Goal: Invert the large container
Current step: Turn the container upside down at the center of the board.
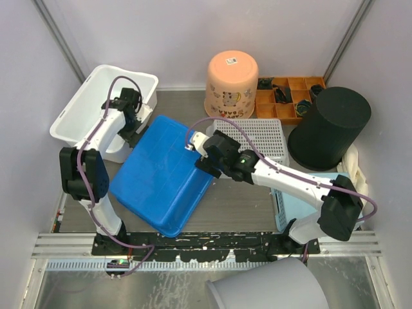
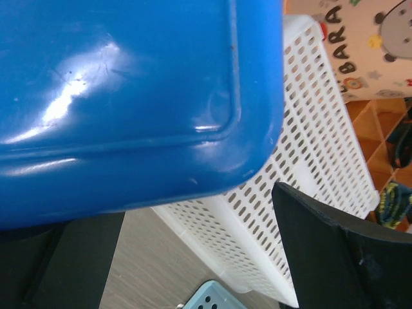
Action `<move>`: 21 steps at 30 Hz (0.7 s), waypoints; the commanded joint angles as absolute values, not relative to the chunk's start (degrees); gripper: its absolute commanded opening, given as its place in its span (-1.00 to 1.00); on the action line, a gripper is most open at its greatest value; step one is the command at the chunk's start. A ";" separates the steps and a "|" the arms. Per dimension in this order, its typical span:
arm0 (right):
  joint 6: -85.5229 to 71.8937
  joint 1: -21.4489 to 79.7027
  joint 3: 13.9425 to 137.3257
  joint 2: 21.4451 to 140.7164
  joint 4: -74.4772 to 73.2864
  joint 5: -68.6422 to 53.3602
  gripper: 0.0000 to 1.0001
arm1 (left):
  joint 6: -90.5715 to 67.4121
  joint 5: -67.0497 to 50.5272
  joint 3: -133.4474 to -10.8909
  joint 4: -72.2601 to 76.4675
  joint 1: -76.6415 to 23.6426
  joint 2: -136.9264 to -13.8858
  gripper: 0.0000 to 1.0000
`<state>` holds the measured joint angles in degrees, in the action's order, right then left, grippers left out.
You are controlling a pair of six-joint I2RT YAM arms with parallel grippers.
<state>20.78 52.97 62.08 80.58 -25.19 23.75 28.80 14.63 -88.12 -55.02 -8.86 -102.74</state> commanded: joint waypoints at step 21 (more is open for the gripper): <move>29.01 59.37 88.49 105.79 3.91 34.43 1.00 | 28.63 11.38 -79.82 -55.60 -8.07 -94.52 0.97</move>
<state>30.57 57.76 83.46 100.84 -10.76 41.23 28.25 21.02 -81.91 -51.64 -5.89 -96.29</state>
